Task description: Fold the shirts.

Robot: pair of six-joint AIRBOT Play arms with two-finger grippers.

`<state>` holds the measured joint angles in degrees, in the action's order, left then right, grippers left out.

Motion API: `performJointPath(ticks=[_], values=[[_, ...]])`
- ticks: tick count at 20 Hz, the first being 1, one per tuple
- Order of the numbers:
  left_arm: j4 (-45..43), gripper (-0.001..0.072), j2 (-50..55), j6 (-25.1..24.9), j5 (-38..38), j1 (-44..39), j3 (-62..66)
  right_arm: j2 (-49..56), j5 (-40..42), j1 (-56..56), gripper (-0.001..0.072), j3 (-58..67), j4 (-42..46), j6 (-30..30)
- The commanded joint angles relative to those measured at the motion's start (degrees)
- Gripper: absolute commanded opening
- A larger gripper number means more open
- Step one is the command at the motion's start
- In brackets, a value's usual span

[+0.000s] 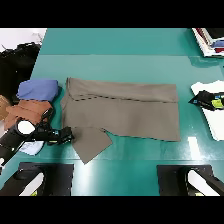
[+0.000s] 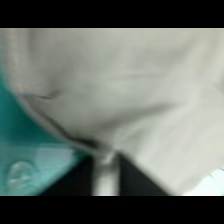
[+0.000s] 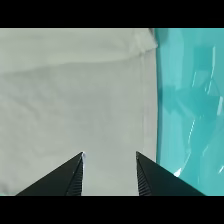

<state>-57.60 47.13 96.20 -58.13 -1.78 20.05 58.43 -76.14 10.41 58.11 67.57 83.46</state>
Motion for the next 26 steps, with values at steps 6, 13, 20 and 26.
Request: performJointPath(ticks=[6,13,20,26], values=[[10.49,0.0030,-0.20,-7.63,1.01,0.00,-0.26,-0.55,-4.79,12.37,0.0576,-18.25,0.20,-2.14],[10.58,0.0030,-0.20,-8.17,1.18,0.00,-0.26,-0.55,-0.72,15.04,0.0409,-29.83,-2.45,-2.95],[9.86,0.0029,-0.20,-8.20,1.44,0.00,-0.04,3.52,1.73,5.88,0.0129,-29.49,-3.30,-2.95],[1.36,0.0027,-0.42,-7.69,-10.97,-0.02,9.07,-6.40,-5.14,5.07,0.0019,-25.62,7.41,-2.91]])
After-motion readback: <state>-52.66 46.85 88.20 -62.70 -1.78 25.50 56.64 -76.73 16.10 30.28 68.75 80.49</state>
